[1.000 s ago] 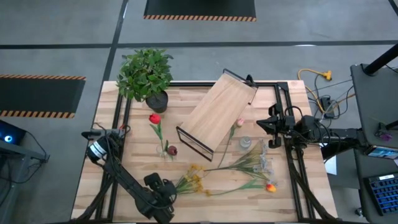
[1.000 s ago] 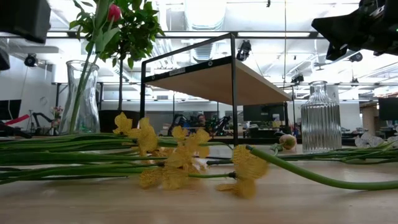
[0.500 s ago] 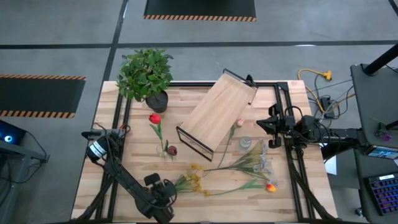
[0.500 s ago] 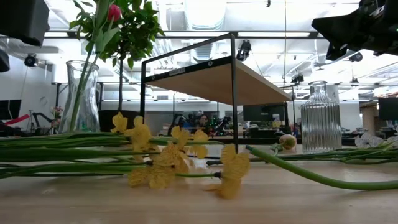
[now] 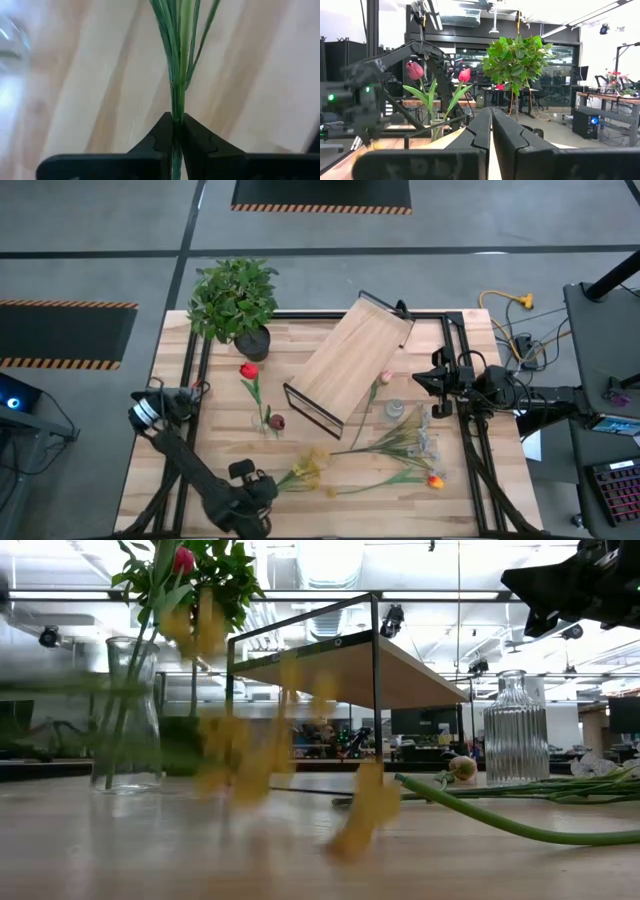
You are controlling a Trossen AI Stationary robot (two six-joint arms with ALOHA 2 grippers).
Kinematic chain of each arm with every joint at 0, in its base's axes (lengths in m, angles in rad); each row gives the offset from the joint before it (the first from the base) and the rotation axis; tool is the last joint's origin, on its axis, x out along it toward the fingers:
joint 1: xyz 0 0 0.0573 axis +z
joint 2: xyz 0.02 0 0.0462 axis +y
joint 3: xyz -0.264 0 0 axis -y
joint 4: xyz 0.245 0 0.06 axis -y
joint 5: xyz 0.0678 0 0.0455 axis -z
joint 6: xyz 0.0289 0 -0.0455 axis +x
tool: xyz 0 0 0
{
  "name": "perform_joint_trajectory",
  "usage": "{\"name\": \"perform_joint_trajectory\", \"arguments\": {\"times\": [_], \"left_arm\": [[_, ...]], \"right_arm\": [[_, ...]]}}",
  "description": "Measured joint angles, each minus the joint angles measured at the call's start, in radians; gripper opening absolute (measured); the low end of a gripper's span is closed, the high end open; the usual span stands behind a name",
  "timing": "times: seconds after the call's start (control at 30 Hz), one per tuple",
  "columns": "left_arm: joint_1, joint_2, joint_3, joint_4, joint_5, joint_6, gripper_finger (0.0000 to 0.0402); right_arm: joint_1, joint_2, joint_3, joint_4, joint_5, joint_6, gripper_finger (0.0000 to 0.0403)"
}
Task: Pick and place flowers into a vace then onto a shelf
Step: Put the yellow flowers into the left transparent vase
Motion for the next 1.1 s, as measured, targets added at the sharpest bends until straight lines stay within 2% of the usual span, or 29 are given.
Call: {"name": "perform_joint_trajectory", "arguments": {"times": [0.17,0.37,0.5,0.6,0.7,0.87,1.0,1.1], "left_arm": [[-0.098,-0.099,-0.003,0.017,-0.284,0.043,0.0004],[-0.220,-0.169,-0.018,0.074,-0.637,0.170,0.0003],[-0.240,-0.195,-0.032,0.074,-0.807,0.218,0.0002],[-0.233,-0.217,-0.055,0.068,-0.915,0.234,0.0002],[-0.218,-0.250,-0.086,0.060,-0.979,0.274,0.0002],[-0.219,-0.346,-0.183,0.059,-1.135,0.307,0.0002],[-0.217,-0.464,-0.320,0.060,-1.239,0.213,0.0002],[-0.196,-0.563,-0.445,0.077,-1.252,0.093,0.0002]], "right_arm": [[0.000,0.000,0.000,0.000,0.000,0.000,0.0009],[0.000,0.000,0.000,0.003,0.000,0.000,0.0009],[0.000,0.000,0.000,0.005,0.000,0.000,0.0009],[0.000,0.000,0.000,0.005,0.000,0.000,0.0009],[0.000,0.000,0.000,0.005,0.000,0.000,0.0009],[0.000,0.000,0.000,0.005,0.000,0.000,0.0009],[0.000,0.000,0.000,0.006,0.000,0.000,0.0009],[0.000,0.000,0.000,0.006,0.000,0.000,0.0009]]}}
